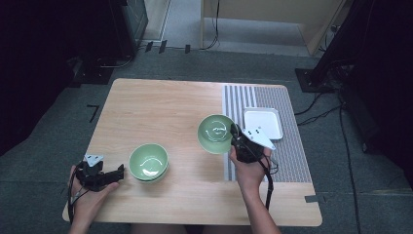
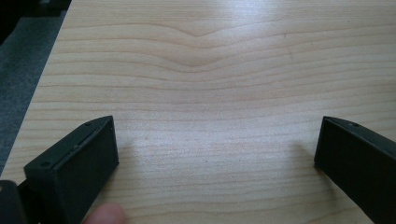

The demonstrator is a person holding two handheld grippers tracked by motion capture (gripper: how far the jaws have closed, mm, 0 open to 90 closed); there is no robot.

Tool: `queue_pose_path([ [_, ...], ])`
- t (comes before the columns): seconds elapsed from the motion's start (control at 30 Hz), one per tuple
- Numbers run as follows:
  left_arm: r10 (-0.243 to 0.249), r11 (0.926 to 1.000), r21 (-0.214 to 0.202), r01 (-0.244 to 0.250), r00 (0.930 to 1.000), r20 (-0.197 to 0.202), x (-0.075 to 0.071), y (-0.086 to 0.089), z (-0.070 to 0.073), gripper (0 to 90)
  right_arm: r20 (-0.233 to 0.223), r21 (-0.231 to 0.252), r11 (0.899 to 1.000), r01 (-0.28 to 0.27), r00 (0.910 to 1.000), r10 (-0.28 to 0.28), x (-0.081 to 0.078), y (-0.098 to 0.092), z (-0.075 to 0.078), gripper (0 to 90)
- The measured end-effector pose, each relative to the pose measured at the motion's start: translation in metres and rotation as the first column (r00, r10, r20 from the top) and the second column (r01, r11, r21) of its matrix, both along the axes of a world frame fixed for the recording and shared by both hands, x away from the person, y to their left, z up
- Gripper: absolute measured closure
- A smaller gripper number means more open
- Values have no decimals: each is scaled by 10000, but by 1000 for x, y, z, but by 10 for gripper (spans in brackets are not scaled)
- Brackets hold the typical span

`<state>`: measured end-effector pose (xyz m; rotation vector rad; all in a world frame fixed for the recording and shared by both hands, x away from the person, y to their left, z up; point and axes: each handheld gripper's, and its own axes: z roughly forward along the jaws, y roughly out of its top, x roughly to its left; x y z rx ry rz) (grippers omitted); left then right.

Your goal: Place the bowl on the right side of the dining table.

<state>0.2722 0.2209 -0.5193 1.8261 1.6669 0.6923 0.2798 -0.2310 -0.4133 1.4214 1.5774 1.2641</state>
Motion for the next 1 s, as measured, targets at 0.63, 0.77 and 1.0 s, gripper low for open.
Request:
queue_pose_path([
  [0.63,37,10000,6,-37,10000,0,0,0,0,0,-458,98,9924,1224,9915,-1218,18,-56,-11,853],
  [0.77,36,10000,4,-36,10000,0,0,0,0,0,-627,191,9889,1471,9873,-1457,26,-69,-15,853],
  [1.0,38,10000,8,-38,10000,3,0,0,0,0,-921,224,9791,2021,9756,-1993,38,-87,-21,853],
])
